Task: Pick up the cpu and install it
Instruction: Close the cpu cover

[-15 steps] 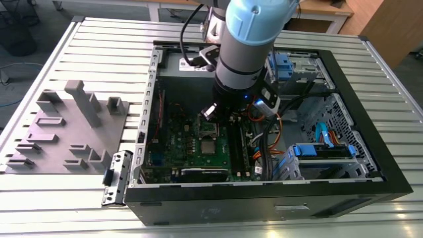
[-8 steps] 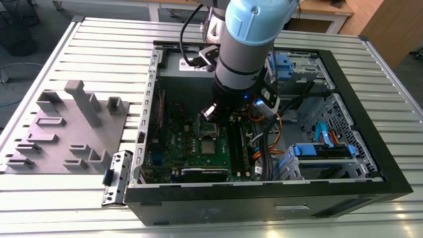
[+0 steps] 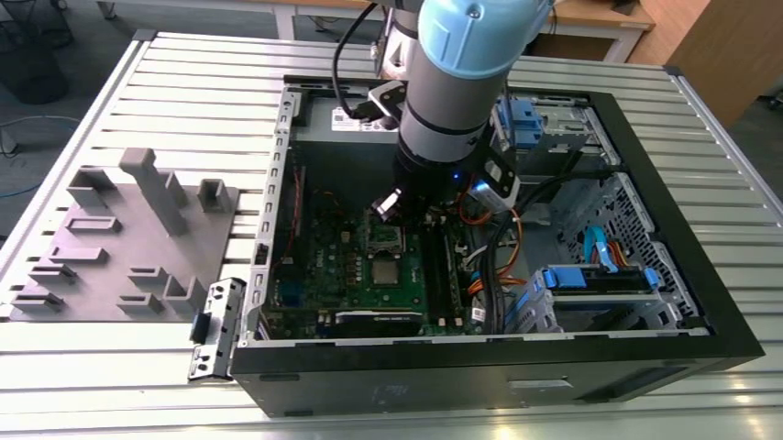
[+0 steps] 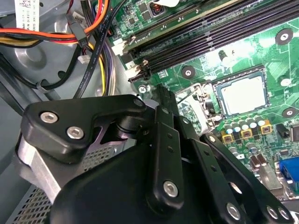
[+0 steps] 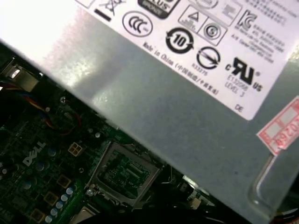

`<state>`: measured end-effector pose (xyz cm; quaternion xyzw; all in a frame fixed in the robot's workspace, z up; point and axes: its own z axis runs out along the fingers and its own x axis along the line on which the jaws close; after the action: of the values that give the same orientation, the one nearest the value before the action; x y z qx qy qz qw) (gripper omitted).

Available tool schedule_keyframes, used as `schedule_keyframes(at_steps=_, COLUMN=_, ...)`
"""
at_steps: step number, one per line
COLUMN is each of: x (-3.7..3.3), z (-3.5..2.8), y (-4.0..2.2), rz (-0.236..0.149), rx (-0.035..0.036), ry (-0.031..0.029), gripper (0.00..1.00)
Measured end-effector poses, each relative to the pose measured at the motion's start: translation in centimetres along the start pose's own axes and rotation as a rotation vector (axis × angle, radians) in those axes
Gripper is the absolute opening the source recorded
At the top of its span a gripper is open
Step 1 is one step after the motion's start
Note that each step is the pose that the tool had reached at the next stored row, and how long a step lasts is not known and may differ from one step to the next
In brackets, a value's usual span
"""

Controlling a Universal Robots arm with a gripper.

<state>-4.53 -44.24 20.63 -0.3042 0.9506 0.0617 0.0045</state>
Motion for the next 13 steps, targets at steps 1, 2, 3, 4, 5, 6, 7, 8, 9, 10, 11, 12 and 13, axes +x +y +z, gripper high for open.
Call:
schedule_keyframes(at_steps=1, x=0.03, z=-0.07, y=-0.03, rz=0.000, rx=0.0000, ry=-0.0001, gripper=0.11)
schedule_keyframes(at_steps=2, x=0.06, z=-0.14, y=-0.07, rz=-0.001, rx=0.0000, ry=-0.0002, gripper=0.11)
schedule_keyframes(at_steps=3, x=0.09, z=-0.22, y=-0.11, rz=-0.001, rx=0.0001, ry=-0.0001, gripper=0.11)
schedule_keyframes(at_steps=4, x=0.12, z=-0.30, y=-0.16, rz=-0.002, rx=0.0001, ry=0.0001, gripper=0.11)
schedule_keyframes(at_steps=5, x=0.16, z=-0.39, y=-0.21, rz=-0.003, rx=0.0002, ry=0.0003, gripper=0.11)
schedule_keyframes(at_steps=6, x=0.20, z=-0.48, y=-0.26, rz=-0.003, rx=0.0002, ry=0.0004, gripper=0.11)
schedule_keyframes(at_steps=7, x=0.24, z=-0.56, y=-0.31, rz=-0.004, rx=0.0001, ry=0.0005, gripper=0.11)
schedule_keyframes(at_steps=8, x=0.28, z=-0.65, y=-0.36, rz=-0.004, rx=0.0001, ry=0.0005, gripper=0.11)
schedule_keyframes(at_steps=9, x=0.32, z=-0.74, y=-0.41, rz=-0.005, rx=0.0000, ry=0.0005, gripper=0.11)
schedule_keyframes(at_steps=10, x=0.35, z=-0.83, y=-0.46, rz=-0.005, rx=-0.0001, ry=0.0003, gripper=0.11)
schedule_keyframes(at_steps=11, x=0.39, z=-0.94, y=-0.50, rz=-0.005, rx=0.0000, ry=0.0003, gripper=0.11)
schedule_keyframes(at_steps=12, x=0.42, z=-1.02, y=-0.53, rz=-0.005, rx=0.0000, ry=0.0004, gripper=0.11)
schedule_keyframes(at_steps=13, x=0.43, z=-1.04, y=-0.55, rz=-0.005, rx=0.0000, ry=0.0004, gripper=0.11)
